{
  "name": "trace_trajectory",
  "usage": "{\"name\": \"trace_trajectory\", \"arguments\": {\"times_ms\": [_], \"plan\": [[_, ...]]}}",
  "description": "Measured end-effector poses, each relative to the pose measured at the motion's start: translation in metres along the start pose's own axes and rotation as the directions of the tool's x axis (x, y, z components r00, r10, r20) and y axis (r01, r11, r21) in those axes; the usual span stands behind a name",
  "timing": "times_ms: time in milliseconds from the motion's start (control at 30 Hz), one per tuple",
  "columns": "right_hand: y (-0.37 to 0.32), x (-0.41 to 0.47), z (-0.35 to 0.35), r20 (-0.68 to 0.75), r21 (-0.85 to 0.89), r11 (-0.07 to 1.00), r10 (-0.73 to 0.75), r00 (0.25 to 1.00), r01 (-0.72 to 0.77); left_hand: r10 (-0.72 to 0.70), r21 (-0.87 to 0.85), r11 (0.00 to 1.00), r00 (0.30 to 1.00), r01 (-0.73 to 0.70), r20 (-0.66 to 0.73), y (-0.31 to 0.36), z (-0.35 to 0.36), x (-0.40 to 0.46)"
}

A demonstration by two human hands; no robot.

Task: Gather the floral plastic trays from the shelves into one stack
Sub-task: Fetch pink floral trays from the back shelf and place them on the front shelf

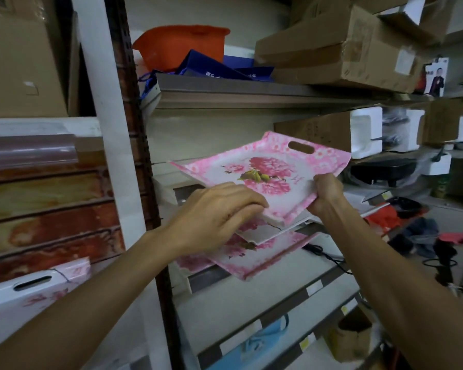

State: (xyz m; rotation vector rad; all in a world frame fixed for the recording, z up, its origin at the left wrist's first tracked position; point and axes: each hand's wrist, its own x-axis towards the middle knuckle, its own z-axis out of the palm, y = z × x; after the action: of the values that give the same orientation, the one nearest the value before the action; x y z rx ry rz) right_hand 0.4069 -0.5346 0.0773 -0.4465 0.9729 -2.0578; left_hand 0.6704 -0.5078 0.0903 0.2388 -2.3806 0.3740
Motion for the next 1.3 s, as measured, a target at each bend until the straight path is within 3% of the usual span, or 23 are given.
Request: {"name": "trace_trajectory", "arguments": {"times_ms": [100,200,367,500,600,700,767,1033,1300], "plan": [[0.004,-0.008,-0.023,-0.102,-0.161,0.987,-0.036,0.994,0.019,-0.062,-0.127,0.990,0.998,0.063,0.012,0.013,0.009,-0.008],[0.006,-0.025,-0.047,-0.118,-0.260,0.965,-0.075,0.990,0.043,-0.171,-0.169,0.970,0.985,0.174,0.037,0.016,0.015,-0.013],[0.013,-0.057,-0.079,-0.049,-0.259,0.955,-0.164,0.985,0.146,-0.424,-0.204,0.894,0.901,0.399,-0.093,-0.011,0.027,-0.021],[0.019,-0.081,-0.095,-0.043,-0.246,0.946,-0.228,0.973,0.211,-0.537,-0.201,0.838,0.834,0.508,-0.131,-0.030,0.038,-0.032],[0.024,-0.095,-0.106,-0.024,-0.264,0.934,-0.258,0.966,0.243,-0.635,-0.239,0.754,0.772,0.612,-0.030,-0.033,0.044,-0.040],[0.029,-0.108,-0.112,-0.008,-0.273,0.920,-0.295,0.955,0.282,-0.724,-0.453,0.559,0.675,0.695,0.143,-0.023,0.050,-0.049],[0.030,-0.116,-0.114,0.003,-0.273,0.912,-0.316,0.949,0.305,-0.756,-0.489,0.497,0.634,0.717,0.161,-0.019,0.052,-0.056],[0.054,-0.137,-0.108,0.089,-0.282,0.904,-0.308,0.947,0.320,-0.786,-0.617,0.348,0.579,0.706,0.219,-0.022,0.042,-0.089],[0.099,-0.153,-0.058,0.225,-0.285,0.930,-0.172,0.959,0.234,-0.868,-0.529,0.384,0.491,0.757,0.073,-0.046,0.008,-0.146]]}}
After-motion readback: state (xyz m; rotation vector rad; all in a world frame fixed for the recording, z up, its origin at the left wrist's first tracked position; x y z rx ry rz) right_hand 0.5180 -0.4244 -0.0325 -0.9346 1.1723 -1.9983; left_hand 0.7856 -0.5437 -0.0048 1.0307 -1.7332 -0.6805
